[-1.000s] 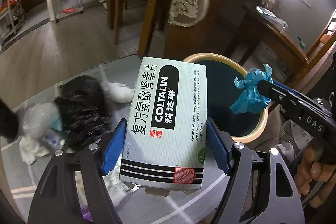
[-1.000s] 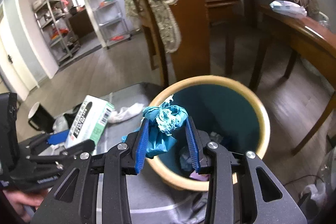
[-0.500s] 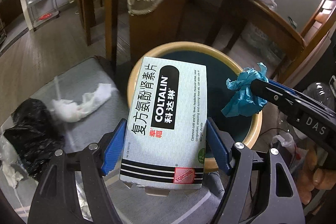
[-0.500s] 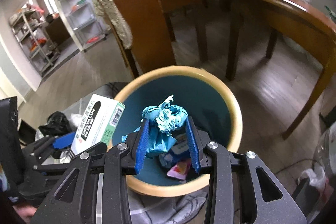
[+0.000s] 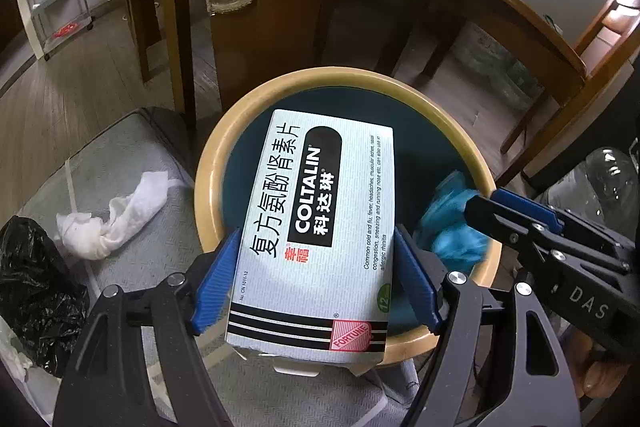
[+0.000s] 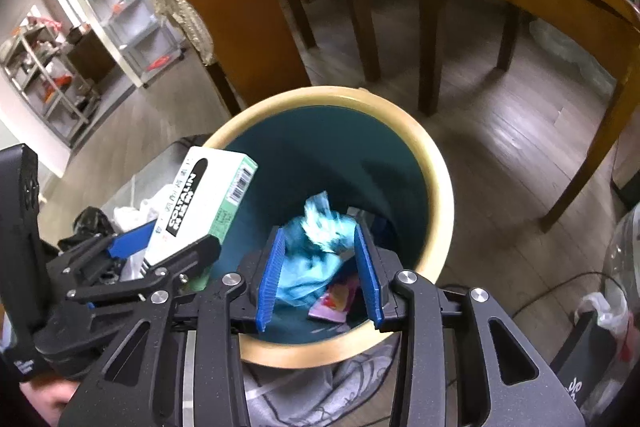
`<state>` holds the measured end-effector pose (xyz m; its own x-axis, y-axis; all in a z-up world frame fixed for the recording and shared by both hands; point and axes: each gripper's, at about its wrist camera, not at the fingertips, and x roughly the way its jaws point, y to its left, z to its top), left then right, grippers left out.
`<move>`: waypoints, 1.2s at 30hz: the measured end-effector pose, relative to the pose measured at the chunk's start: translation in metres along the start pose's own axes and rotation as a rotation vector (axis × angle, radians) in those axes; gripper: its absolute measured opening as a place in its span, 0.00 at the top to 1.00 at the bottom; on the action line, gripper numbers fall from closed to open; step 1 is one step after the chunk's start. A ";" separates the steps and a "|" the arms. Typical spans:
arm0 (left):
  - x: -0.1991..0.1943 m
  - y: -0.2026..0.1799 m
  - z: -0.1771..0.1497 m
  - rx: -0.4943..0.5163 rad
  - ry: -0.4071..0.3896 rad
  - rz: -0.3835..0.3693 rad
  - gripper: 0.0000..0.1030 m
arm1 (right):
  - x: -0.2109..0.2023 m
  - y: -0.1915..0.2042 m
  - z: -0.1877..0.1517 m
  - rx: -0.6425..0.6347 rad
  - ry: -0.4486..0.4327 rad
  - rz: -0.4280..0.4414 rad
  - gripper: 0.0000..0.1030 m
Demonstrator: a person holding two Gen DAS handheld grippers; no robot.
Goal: Collect trash
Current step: 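Open the left tool over the bin while the right tool opens, dropping the glove, then move both tools back from the bin to the trash on the table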
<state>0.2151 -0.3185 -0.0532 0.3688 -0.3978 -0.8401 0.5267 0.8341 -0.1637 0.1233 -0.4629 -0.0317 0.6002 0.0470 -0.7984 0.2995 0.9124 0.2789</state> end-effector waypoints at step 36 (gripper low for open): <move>-0.110 0.098 -0.080 -0.208 -0.154 0.096 0.15 | -0.024 0.054 -0.011 -0.169 -0.117 0.039 0.33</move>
<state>0.1648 -0.1622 -0.0185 0.5301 -0.3533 -0.7708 0.3209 0.9250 -0.2034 0.1174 -0.4102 -0.0030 0.6939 0.0450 -0.7187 0.1516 0.9665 0.2069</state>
